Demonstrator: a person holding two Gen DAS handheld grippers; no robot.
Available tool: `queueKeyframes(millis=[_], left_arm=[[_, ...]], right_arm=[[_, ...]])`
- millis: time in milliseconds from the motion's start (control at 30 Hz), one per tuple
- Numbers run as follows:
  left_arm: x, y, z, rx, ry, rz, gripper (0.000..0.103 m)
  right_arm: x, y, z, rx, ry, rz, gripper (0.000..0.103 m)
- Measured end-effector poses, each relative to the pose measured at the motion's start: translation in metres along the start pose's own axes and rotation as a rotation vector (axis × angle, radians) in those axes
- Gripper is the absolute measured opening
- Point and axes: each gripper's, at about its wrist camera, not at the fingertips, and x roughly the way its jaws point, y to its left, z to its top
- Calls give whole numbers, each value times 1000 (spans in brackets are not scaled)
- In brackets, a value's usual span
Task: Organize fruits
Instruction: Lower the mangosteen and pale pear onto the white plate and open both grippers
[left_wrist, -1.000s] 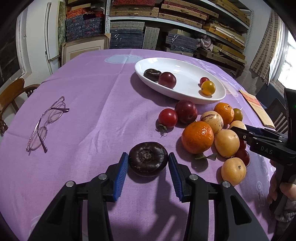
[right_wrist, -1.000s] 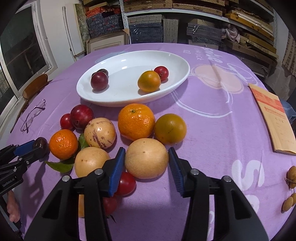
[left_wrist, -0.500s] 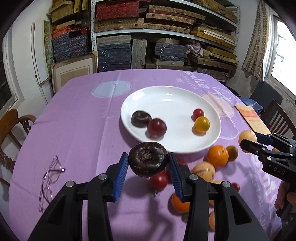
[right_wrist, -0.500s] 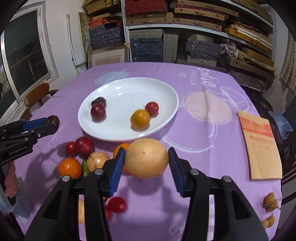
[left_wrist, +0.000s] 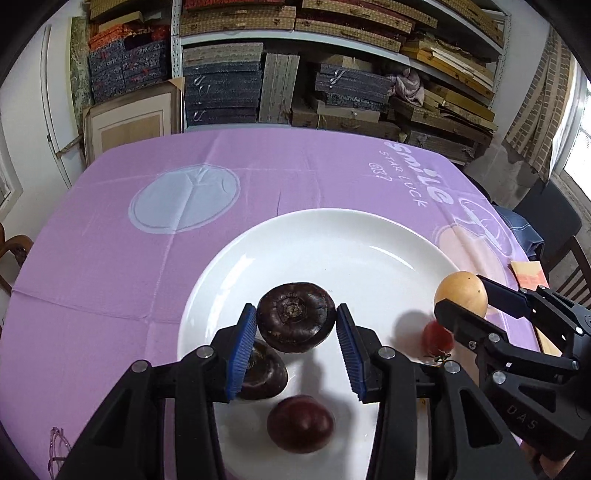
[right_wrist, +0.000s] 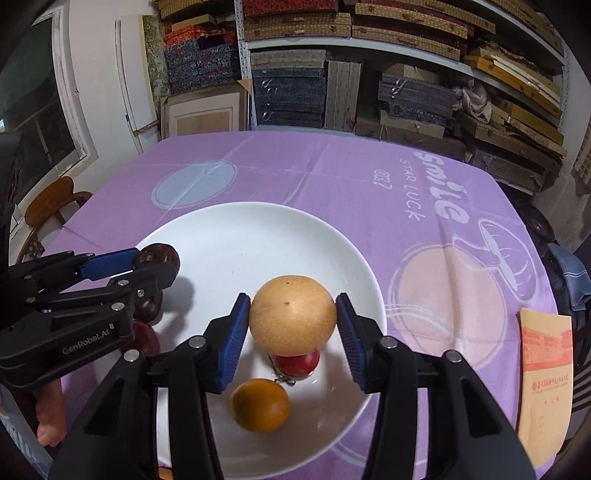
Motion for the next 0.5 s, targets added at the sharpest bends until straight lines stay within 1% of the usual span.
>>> queueKeyframes(millis=[67,133,200,267,400,500], left_arm=[[8,-1,2,6,15,8,45],[12,-3,1,17,20,20,45],[12,-3,-1,27,19,29,45],[9,-5,-1,35,5,37,47],[-5,-2,-1,23,-18,33,58],[-23,5,-6,14,-37,33,58]], right_arm=[[15,-3,3,8,23,1,47],[20,-4,4,0,22,-8,48],[20,-8,5,12,15,-5,53],[14,-10,4,16,0,-8,53],[-7,-13,0,21,-33,-8,53],[-32,-12,-10,14,-69,-15,56]])
